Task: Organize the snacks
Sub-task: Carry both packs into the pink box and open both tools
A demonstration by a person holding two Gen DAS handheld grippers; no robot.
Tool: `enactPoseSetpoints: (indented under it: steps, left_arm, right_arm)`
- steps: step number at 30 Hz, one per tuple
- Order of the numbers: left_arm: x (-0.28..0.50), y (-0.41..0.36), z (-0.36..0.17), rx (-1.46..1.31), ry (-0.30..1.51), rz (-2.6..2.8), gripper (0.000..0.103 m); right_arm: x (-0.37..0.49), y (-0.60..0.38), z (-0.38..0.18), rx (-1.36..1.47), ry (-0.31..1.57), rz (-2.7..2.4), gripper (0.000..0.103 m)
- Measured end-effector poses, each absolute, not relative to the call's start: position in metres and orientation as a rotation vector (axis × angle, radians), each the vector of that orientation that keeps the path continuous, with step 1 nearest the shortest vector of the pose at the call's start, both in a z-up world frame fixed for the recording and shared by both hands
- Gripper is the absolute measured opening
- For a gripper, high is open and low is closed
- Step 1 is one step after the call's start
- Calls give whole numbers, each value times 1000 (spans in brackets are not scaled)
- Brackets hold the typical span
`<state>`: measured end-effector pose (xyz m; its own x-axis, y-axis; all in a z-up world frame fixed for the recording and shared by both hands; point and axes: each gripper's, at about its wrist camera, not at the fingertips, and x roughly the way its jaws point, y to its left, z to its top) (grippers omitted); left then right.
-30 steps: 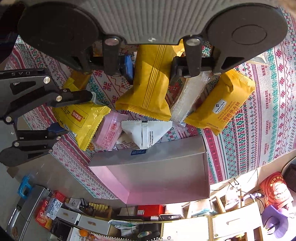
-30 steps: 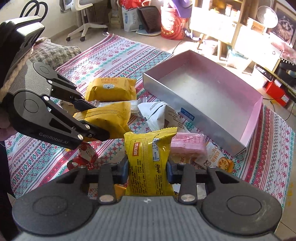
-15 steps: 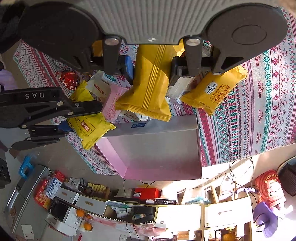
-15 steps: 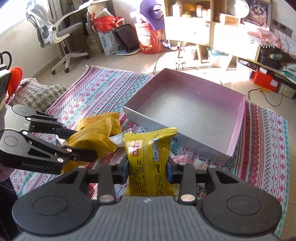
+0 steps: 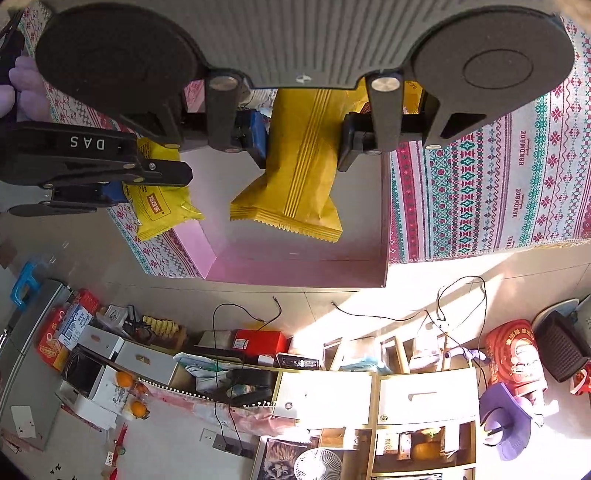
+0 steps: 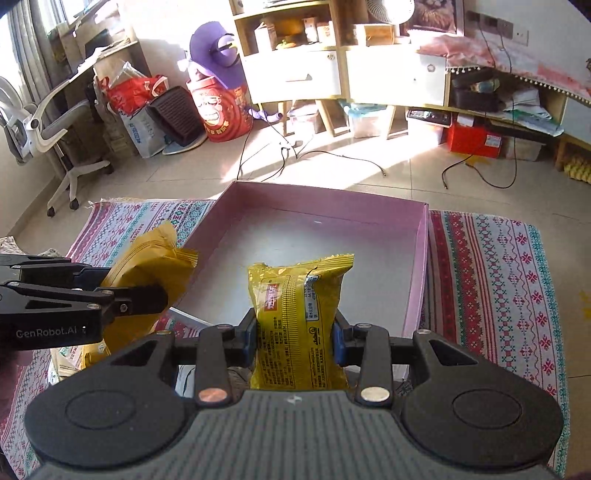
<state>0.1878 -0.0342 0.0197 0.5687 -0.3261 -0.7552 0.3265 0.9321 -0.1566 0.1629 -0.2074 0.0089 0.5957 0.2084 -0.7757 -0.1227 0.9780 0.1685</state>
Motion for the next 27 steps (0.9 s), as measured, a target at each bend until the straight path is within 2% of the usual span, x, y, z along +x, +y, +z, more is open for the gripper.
enactPoseSetpoints:
  steps: [13,27]
  left_arm:
    - [224,-50,-21,28,827,-280,44]
    - [211,-41,-25,56,868,-240,44]
  right_arm:
    - [185,-217,-16,130,897,109,35]
    - [184,-203,-24,58,927,105,35]
